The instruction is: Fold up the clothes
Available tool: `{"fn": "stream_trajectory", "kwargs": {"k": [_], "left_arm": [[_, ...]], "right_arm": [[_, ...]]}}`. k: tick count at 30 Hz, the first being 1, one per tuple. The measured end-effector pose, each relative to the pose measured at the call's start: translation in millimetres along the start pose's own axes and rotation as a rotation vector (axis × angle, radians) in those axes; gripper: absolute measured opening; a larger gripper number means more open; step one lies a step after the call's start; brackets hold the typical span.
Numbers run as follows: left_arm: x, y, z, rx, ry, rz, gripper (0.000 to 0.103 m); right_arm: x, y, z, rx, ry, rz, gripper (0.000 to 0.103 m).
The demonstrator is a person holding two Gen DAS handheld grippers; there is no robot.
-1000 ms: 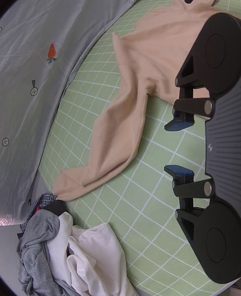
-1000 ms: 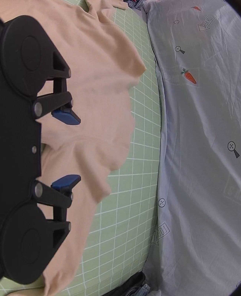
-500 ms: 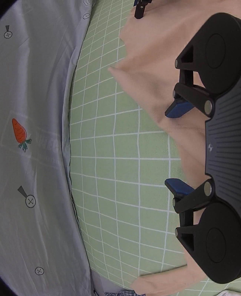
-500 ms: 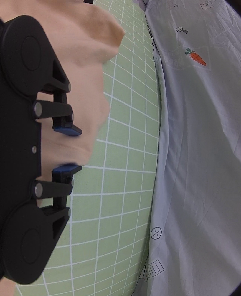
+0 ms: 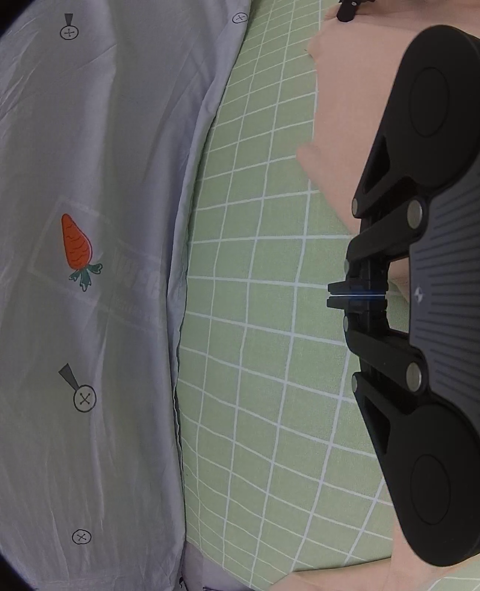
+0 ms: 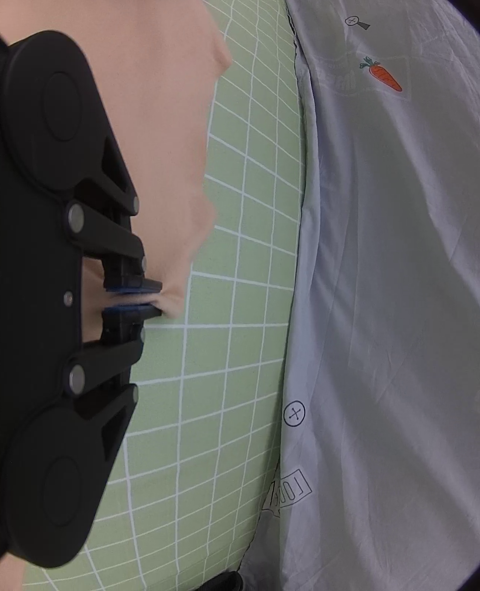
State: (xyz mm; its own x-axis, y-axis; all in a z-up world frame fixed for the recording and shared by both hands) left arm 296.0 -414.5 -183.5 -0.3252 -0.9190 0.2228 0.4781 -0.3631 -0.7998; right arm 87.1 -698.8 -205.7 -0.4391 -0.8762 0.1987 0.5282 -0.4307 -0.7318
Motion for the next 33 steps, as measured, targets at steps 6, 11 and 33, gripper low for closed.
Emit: {"fn": "stream_trajectory", "kwargs": {"k": [6, 11, 33], "left_arm": [[16, -28, -46, -0.057, 0.043, -0.006, 0.028], [30, -55, -112, -0.152, 0.109, 0.010, 0.055], [71, -79, -236, -0.226, 0.022, 0.181, 0.103]], "right_arm": [[24, -31, -6, 0.026, 0.079, -0.057, 0.064], [42, -85, -47, 0.005, 0.146, -0.108, 0.099], [204, -166, -223, -0.085, 0.390, -0.274, 0.102]]}}
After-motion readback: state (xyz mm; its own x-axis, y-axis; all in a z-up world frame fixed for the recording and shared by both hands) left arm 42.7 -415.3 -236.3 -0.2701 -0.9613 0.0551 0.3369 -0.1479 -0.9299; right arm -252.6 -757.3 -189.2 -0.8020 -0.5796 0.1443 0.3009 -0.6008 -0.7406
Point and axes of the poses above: each gripper's, at about its wrist camera, not at the fingertips, and y roughly the way its jaws point, x to its right, z to its top, the point moved 7 cm from there along y, roughly the way its jaws point, and after that the axes turned 12 degrees about -y, right-handed, at the moved point
